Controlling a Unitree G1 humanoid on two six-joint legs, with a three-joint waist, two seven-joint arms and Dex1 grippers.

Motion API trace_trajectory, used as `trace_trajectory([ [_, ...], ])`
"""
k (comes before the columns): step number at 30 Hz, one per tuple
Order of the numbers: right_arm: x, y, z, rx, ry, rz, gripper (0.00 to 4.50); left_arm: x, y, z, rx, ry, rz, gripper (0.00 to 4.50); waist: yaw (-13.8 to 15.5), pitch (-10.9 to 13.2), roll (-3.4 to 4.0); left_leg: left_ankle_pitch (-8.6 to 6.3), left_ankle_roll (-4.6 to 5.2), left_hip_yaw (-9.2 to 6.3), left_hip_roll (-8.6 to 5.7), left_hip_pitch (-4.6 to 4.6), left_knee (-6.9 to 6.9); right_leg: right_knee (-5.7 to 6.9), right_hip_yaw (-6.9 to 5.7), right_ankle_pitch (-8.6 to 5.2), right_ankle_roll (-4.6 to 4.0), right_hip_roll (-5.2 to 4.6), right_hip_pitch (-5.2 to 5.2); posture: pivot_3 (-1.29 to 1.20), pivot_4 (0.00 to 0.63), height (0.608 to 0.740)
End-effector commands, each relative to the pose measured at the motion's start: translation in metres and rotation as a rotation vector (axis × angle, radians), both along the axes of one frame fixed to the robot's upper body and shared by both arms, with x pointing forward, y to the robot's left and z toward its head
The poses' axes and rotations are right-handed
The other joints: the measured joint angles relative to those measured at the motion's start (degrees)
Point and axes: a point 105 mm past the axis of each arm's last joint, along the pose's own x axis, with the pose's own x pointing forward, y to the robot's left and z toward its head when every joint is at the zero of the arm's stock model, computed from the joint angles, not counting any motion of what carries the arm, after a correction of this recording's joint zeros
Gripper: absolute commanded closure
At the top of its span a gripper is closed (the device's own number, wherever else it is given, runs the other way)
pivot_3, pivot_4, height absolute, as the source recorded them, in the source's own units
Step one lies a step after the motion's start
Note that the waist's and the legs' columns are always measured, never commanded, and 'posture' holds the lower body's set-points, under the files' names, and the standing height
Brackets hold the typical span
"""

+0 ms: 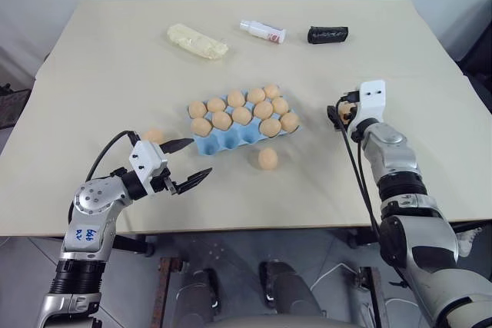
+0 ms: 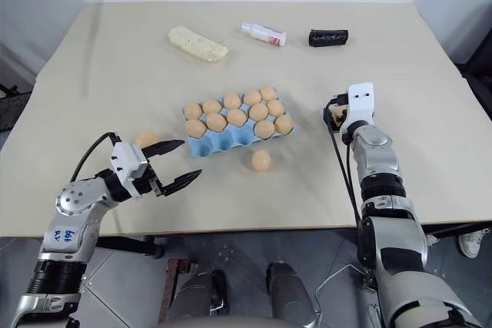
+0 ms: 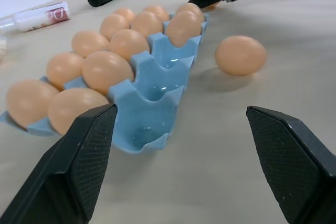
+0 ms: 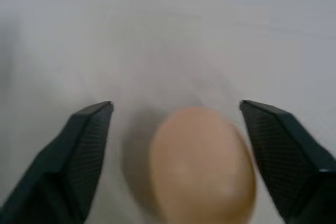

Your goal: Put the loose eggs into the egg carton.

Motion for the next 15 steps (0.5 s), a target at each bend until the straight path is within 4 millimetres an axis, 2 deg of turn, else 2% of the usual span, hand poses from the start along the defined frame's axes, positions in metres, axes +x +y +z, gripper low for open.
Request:
trace_trajectory([
  [1,0.002,0.004,0.023,0.022,-0.085,0.028,1.91,-0.002,0.002,0.013,-0.004,-0.048,0.009,0.31,0.01,0.00,0.00,0.00,0.00,0.00,0.00,0.00,0.00,0.00,0.00,0.00,0.00,0.00,0.00,0.00,0.150,0.740],
  [3,0.000,0.010,0.030,0.051,-0.112,0.067,2.55,-0.002,0.003,0.013,-0.003,-0.048,0.011,0.31,-0.02,0.00,0.00,0.00,0.01,-0.01,0.00,0.00,0.00,0.01,0.00,0.00,0.00,0.00,0.00,0.00,0.150,0.740],
  [7,-0.009,0.036,0.042,0.065,-0.149,0.209,2.55,-0.002,0.008,0.013,0.002,-0.049,0.027,0.31,-0.20,0.00,0.00,-0.02,-0.02,-0.01,0.03,0.00,0.00,0.02,0.00,0.00,0.00,0.03,-0.01,0.00,0.150,0.740],
  [9,-0.020,0.065,0.052,0.066,-0.165,0.355,2.55,-0.002,0.016,0.013,0.006,-0.047,0.051,0.31,-0.27,0.00,0.00,-0.05,-0.01,-0.02,0.07,0.00,-0.01,0.02,-0.01,0.00,0.00,0.05,-0.01,0.00,0.150,0.740],
  [10,-0.024,0.074,0.055,0.067,-0.168,0.398,2.55,-0.002,0.018,0.013,0.007,-0.046,0.058,0.31,-0.43,0.00,0.01,-0.05,-0.02,-0.03,0.08,-0.01,-0.02,0.02,-0.02,0.00,0.00,0.06,-0.02,0.00,0.150,0.740],
  [13,-0.046,0.125,0.070,0.071,-0.181,0.609,2.55,-0.004,0.033,0.013,0.008,-0.037,0.107,0.31,-0.96,0.01,0.02,-0.06,-0.04,-0.04,0.11,-0.01,-0.02,0.05,-0.02,0.00,0.00,0.08,-0.03,0.00,0.150,0.740],
  [15,-0.059,0.154,0.071,0.069,-0.168,0.708,2.55,-0.006,0.042,0.010,0.007,-0.025,0.141,0.31,-1.11,0.01,0.02,-0.06,-0.05,-0.05,0.15,0.00,-0.04,0.08,-0.02,0.00,0.00,0.08,-0.04,0.00,0.150,0.740],
])
